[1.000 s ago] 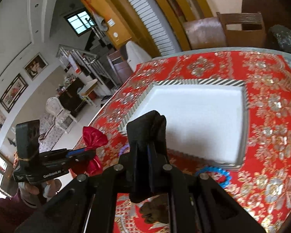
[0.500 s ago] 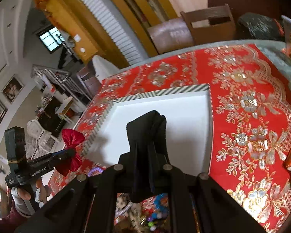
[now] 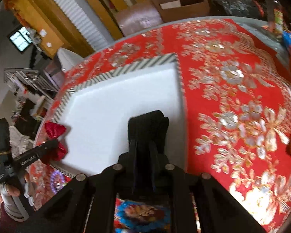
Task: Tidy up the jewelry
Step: 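Place the red pouch in the tray with the left tool while the right tool places the black pouch, then grasp the purple bead bracelet with the left tool while the right tool grasps the grey beaded bracelet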
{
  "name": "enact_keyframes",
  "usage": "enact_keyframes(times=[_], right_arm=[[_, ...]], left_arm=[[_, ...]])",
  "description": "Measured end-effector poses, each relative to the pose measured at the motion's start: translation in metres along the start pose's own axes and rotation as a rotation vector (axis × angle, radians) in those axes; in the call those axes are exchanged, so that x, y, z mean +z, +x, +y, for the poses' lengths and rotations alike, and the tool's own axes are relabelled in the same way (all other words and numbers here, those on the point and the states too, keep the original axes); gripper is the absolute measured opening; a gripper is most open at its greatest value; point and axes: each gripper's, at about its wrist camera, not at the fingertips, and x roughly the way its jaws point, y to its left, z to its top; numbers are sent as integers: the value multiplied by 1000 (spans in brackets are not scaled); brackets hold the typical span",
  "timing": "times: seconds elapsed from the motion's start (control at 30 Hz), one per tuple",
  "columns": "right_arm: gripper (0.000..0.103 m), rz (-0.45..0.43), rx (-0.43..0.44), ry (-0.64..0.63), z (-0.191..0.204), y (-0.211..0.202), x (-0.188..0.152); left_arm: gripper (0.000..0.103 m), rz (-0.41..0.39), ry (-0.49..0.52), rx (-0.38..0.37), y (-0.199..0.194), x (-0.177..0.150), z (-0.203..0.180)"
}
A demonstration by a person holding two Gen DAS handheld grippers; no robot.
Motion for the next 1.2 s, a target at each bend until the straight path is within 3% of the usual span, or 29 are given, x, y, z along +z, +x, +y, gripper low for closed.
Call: enact_keyframes(times=[0.03, 0.17, 0.4, 0.47, 0.6, 0.73, 1.2], right_arm=[[27, 5, -1, 3, -2, -2, -1], [29, 0, 1, -29, -1, -8, -6], [34, -4, -12, -80, 5, -15, -11], [42, -16, -18, -87, 8, -19, -11], [45, -55, -4, -112, 20, -37, -11], [55, -84, -15, -150, 31, -54, -15], [64, -158, -51, -277, 65, -99, -48]], left_arm=[[15, -1, 0, -6, 0, -1, 0], [22, -8, 1, -17, -3, -5, -2], [23, -56, 13, 11, -19, -10, -9], [23, -82, 23, 24, -27, -10, -11], [25, -129, 34, 43, -42, -9, -13], [25, -161, 33, 50, -56, -9, -13], [25, -249, 68, 100, -102, -37, -30]])
